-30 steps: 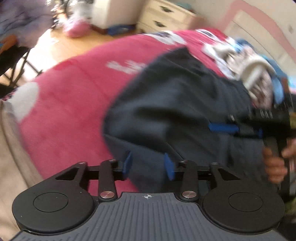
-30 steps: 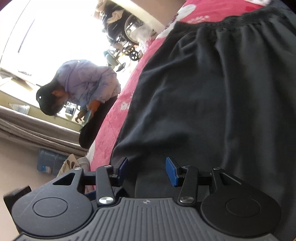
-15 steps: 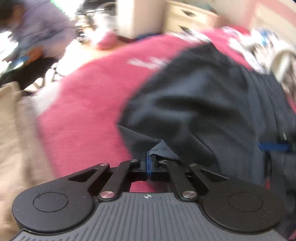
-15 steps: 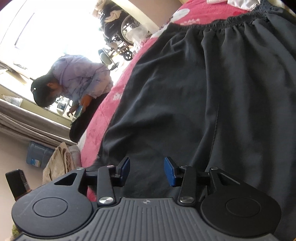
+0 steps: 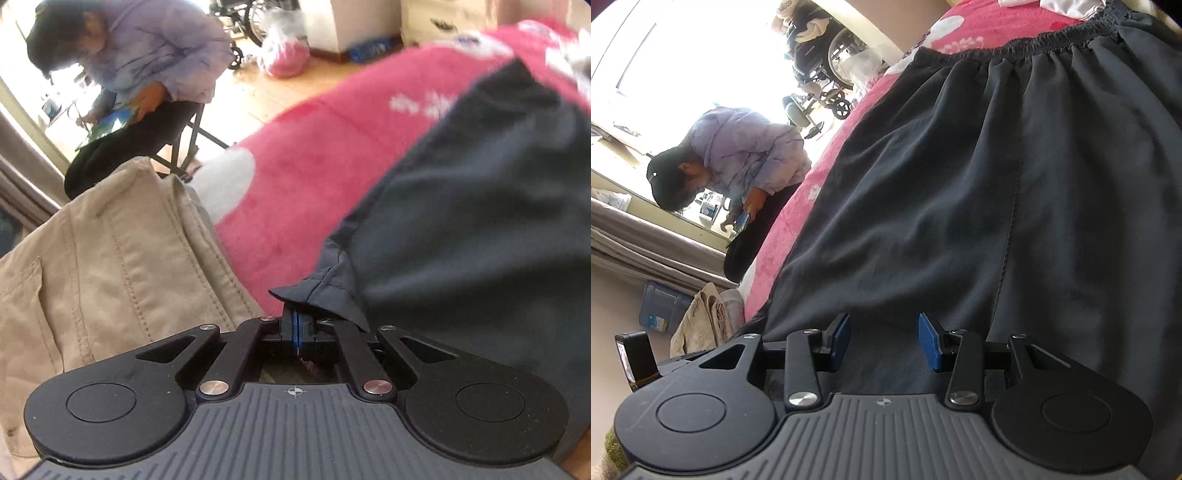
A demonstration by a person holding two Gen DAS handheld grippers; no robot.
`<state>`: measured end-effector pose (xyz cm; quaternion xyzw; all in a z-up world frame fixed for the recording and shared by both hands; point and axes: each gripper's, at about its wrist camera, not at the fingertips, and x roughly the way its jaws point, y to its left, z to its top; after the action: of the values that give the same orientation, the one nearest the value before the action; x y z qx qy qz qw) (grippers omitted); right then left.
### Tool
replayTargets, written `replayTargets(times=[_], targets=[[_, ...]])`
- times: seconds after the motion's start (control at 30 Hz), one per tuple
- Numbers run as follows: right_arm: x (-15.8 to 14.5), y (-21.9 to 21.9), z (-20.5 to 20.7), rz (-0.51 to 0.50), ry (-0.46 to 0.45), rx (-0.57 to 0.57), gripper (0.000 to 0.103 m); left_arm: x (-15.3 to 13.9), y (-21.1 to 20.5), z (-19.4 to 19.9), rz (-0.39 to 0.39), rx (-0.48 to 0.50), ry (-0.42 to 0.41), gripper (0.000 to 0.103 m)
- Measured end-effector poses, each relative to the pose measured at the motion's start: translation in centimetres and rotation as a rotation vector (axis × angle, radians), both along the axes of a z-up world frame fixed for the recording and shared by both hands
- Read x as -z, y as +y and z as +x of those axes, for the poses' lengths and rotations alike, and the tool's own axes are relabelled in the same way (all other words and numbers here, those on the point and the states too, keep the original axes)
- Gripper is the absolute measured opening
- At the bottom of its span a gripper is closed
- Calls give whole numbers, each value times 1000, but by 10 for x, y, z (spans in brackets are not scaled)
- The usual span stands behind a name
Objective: Fold clothes
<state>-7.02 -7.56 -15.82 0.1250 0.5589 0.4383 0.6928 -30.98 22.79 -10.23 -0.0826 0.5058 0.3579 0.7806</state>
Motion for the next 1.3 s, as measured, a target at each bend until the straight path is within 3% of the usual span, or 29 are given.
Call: replayTargets(times=[0.1, 0.23, 0.4, 0.53, 0.73, 0.93, 1.07, 1.17, 1.3], targets=[[-1, 5, -5, -4, -13, -32, 45, -2, -2, -1, 8, 2, 0, 7], [-7, 18, -19, 11, -45, -131, 45, -21, 9, -13, -42, -58, -82, 14], [-8, 57, -47, -17, -73, -384, 45, -47, 16, -29, -59, -156, -185, 16], [-1, 90, -80, -30, -84, -621, 41, -55, 15, -31, 4, -192, -234, 22], [39, 126, -118, -133, -17, -788, 36, -53, 24, -33, 10, -213, -243, 24], [37, 115, -121, -142, 50, -864, 36, -60, 24, -38, -2, -190, -228, 36], [33, 103, -118, -158, 60, -868, 36, -67, 25, -43, 2, -201, -224, 61], [21, 94, -107, -114, 41, -823, 36, -71, 28, -45, -4, -209, -240, 62], [7, 86, -90, -70, 24, -751, 36, -75, 25, -43, 48, -184, -227, 62]])
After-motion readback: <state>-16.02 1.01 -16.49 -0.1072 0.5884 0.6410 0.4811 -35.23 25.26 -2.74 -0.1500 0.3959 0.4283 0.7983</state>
